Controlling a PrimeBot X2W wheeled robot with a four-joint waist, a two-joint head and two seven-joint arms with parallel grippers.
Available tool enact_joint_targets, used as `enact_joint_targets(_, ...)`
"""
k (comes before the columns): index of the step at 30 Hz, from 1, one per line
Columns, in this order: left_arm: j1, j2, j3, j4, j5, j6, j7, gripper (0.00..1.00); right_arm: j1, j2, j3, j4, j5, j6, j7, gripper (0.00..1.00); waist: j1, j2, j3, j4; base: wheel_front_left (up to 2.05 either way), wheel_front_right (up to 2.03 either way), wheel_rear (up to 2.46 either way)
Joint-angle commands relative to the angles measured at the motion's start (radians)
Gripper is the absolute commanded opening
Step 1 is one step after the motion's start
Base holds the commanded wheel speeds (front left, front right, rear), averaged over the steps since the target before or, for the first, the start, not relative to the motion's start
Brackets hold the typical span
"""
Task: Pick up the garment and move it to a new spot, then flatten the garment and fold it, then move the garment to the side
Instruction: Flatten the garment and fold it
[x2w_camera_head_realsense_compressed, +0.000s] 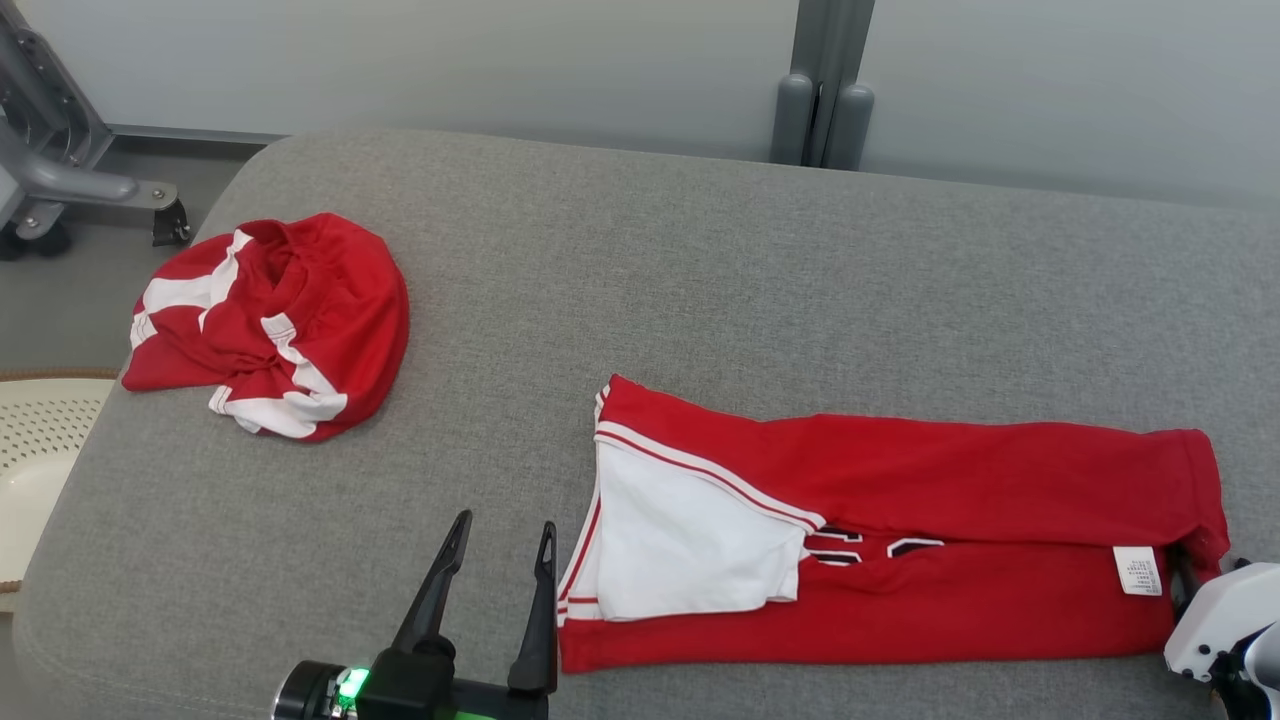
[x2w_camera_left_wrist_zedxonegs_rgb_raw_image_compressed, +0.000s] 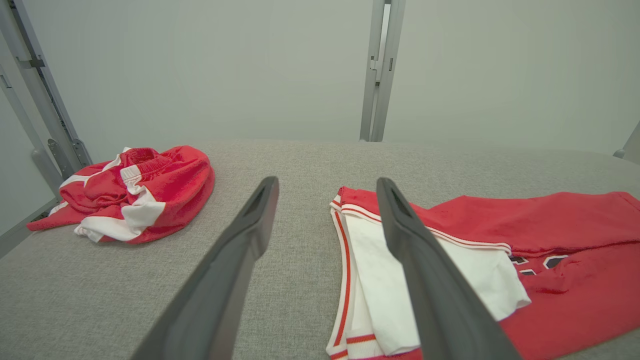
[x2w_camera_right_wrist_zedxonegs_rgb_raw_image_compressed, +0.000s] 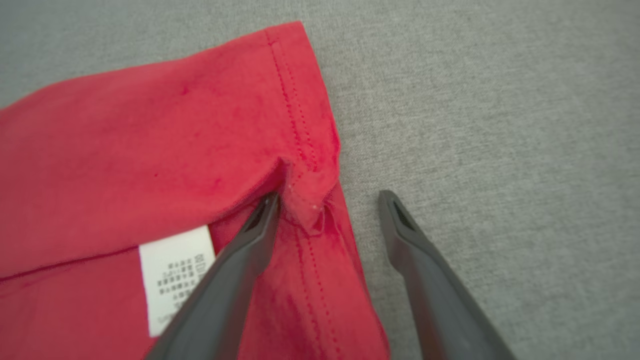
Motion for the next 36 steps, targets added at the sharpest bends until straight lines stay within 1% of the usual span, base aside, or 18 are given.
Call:
enact_joint_targets(1, -0.022, -0.001, 0.005, -0.001, 0.000, -0.005, -0.003, 1.00, 0.001, 0.021, 0.012, 0.028, 0.003, -0.001, 0.023, 1.00, 0.0000, 0.0000, 0.007, 0.004, 0.00, 0.00, 0.00)
enact_joint_targets(2, -0.023, -0.002, 0.006, -0.002, 0.000, -0.005, -0.003, 1.00, 0.003, 0.028, 0.016, 0.040, 0.008, -0.001, 0.031, 1.00, 0.0000, 0.0000, 0.008, 0.003, 0.00, 0.00, 0.00)
enact_joint_targets(3, -0.023, -0.003, 0.007, -0.003, 0.000, -0.006, -0.003, 1.00, 0.002, 0.038, 0.022, 0.052, 0.014, -0.001, 0.040, 0.87, 0.0000, 0.0000, 0.009, 0.002, 0.00, 0.00, 0.00)
enact_joint_targets(5, -0.025, -0.004, 0.009, -0.004, 0.001, -0.005, -0.003, 1.00, 0.001, 0.043, 0.037, 0.060, 0.028, 0.000, 0.042, 0.28, 0.0000, 0.0000, 0.010, -0.003, 0.00, 0.00, 0.00)
enact_joint_targets(6, -0.025, -0.004, 0.010, -0.004, 0.002, -0.006, -0.003, 1.00, 0.001, 0.042, 0.044, 0.059, 0.032, 0.000, 0.039, 0.28, 0.0000, 0.0000, 0.010, -0.007, 0.00, 0.00, 0.00)
enact_joint_targets(7, -0.025, -0.004, 0.010, -0.005, 0.003, -0.008, -0.003, 1.00, 0.000, 0.036, 0.049, 0.056, 0.040, -0.001, 0.030, 0.00, 0.0000, 0.0000, 0.011, -0.011, 0.00, 0.00, 0.00)
enact_joint_targets(12, -0.022, -0.005, 0.016, -0.010, 0.009, -0.012, -0.003, 1.00, -0.021, -0.029, 0.062, 0.037, 0.032, -0.003, -0.008, 0.00, 0.0000, 0.0000, 0.024, -0.049, 0.00, 0.00, 0.00)
enact_joint_targets(16, -0.029, -0.005, 0.020, -0.012, 0.018, -0.020, -0.003, 1.00, -0.046, -0.097, 0.060, 0.022, 0.016, -0.003, -0.032, 0.00, 0.0000, 0.0000, 0.043, -0.091, 0.00, 0.00, 0.00)
enact_joint_targets(18, -0.032, -0.005, 0.025, -0.014, 0.020, -0.021, -0.003, 1.00, -0.057, -0.139, 0.068, 0.014, -0.018, -0.002, -0.029, 0.00, 0.0000, 0.0000, 0.056, -0.119, 0.00, 0.00, 0.00)
enact_joint_targets(23, -0.049, -0.005, 0.027, -0.013, 0.029, -0.035, -0.003, 1.00, -0.091, -0.244, 0.044, -0.022, -0.102, -0.002, -0.021, 0.00, 0.0000, 0.0000, 0.083, -0.187, 0.00, 0.00, 0.00)
enact_joint_targets(25, -0.054, -0.005, 0.023, -0.009, 0.031, -0.038, -0.003, 1.00, -0.101, -0.262, 0.026, -0.053, -0.133, -0.002, -0.012, 0.00, 0.0000, 0.0000, 0.087, -0.210, 0.00, 0.00, 0.00)
enact_joint_targets(28, -0.058, -0.005, 0.024, -0.004, 0.031, -0.037, -0.003, 1.00, -0.110, -0.270, 0.003, -0.122, -0.156, -0.002, 0.001, 0.00, 0.0000, 0.0000, 0.082, -0.234, 0.00, 0.00, 0.00)
enact_joint_targets(31, -0.057, -0.005, 0.021, 0.005, 0.022, -0.036, -0.003, 1.00, -0.083, -0.265, -0.002, -0.226, -0.192, -0.002, 0.023, 0.00, 0.0000, 0.0000, 0.063, -0.249, 0.00, 0.00, 0.00)
enact_joint_targets(36, -0.051, -0.005, 0.000, 0.026, 0.000, -0.032, -0.003, 1.00, -0.022, -0.206, -0.009, -0.439, -0.246, -0.001, 0.094, 0.00, 0.0000, 0.0000, 0.009, -0.245, 0.00, 0.00, 0.00)
